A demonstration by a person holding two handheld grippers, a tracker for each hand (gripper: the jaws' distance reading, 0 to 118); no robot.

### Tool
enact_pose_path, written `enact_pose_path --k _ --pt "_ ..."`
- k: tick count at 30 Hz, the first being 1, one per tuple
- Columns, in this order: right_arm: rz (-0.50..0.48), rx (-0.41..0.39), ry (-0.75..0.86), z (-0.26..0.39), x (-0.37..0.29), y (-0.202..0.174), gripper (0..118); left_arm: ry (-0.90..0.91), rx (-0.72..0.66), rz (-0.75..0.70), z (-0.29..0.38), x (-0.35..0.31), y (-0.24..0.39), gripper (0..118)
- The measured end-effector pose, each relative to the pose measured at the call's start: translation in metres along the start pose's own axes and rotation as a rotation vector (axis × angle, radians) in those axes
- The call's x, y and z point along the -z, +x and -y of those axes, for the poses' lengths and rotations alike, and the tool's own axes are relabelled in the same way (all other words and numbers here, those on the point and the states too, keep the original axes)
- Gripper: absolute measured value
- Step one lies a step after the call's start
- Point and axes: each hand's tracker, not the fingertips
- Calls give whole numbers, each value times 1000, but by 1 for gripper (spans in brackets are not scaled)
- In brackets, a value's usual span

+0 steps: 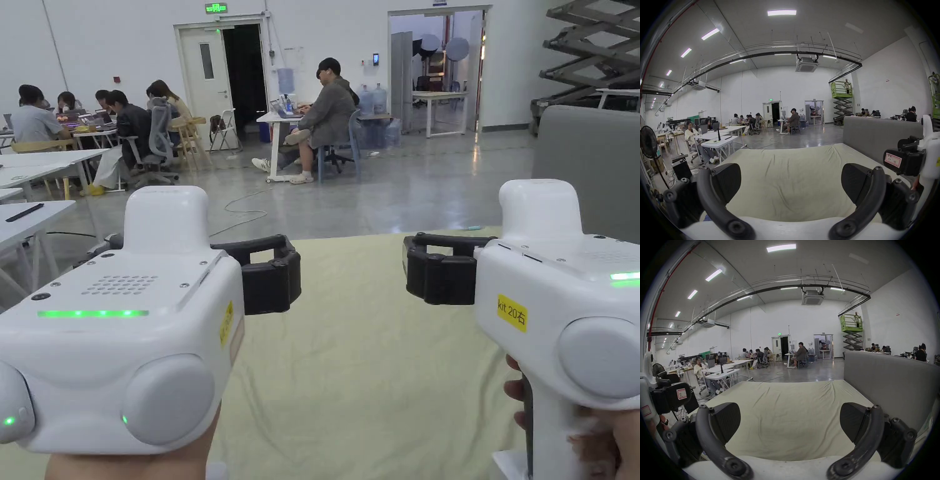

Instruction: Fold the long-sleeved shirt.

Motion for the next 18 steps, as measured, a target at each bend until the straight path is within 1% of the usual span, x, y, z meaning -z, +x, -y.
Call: enact_pose_path --k 9,13,18 --pt "-12 -4 6 1 -1 -2 118 -2 -11 -1 -1 -1 -3 118" --pt "-1 -10 9 2 -2 -4 118 -7 -15 2 0 -1 -4 118" --pt "-12 9 -3 3 -1 -5 118 -19 -26 10 1 1 -5 118"
